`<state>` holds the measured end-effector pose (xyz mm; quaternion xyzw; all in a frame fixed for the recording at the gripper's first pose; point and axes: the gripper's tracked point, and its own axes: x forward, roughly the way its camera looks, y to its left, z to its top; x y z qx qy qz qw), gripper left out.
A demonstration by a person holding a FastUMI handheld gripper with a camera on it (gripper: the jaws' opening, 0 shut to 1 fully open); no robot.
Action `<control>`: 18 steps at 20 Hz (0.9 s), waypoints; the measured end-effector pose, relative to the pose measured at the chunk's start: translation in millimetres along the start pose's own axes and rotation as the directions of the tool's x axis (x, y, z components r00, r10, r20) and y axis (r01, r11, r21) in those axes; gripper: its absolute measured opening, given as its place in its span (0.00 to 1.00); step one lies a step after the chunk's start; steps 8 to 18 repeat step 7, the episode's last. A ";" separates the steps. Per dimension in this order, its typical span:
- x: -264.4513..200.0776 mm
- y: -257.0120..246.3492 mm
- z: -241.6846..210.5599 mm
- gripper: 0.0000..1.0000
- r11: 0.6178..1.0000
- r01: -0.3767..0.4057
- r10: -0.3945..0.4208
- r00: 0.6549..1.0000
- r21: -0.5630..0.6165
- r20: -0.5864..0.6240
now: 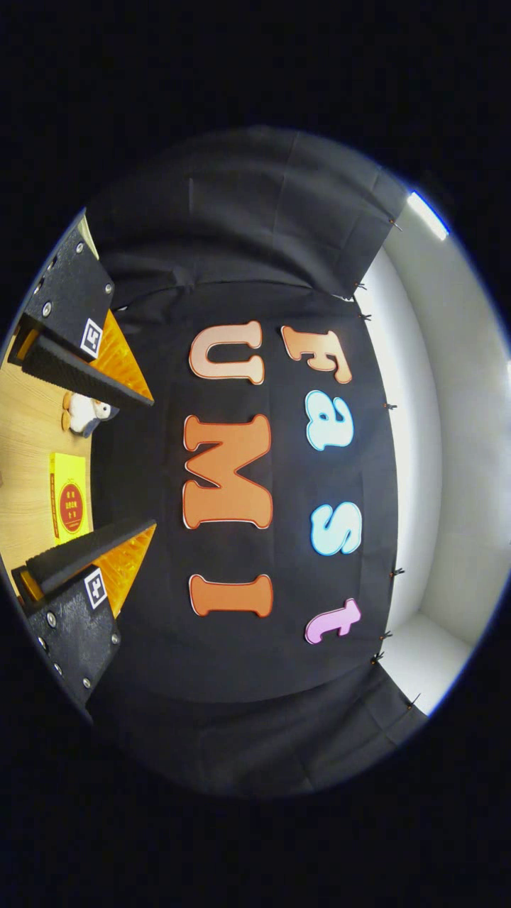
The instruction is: Open the storage box then place both shoes into the box .Put the left shoe in first, then the right shoe, with the right side of both shoes facing outward in a uniform manner.
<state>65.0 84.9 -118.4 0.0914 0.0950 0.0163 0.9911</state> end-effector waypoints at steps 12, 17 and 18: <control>-4.6 -9.9 13.9 0.92 1.000 0.002 -0.002 1.000 0.001 0.028; -4.6 -9.9 13.9 0.92 1.000 0.002 -0.002 1.000 0.001 0.028; -4.6 -9.9 13.9 0.92 1.000 0.002 -0.002 1.000 0.001 0.028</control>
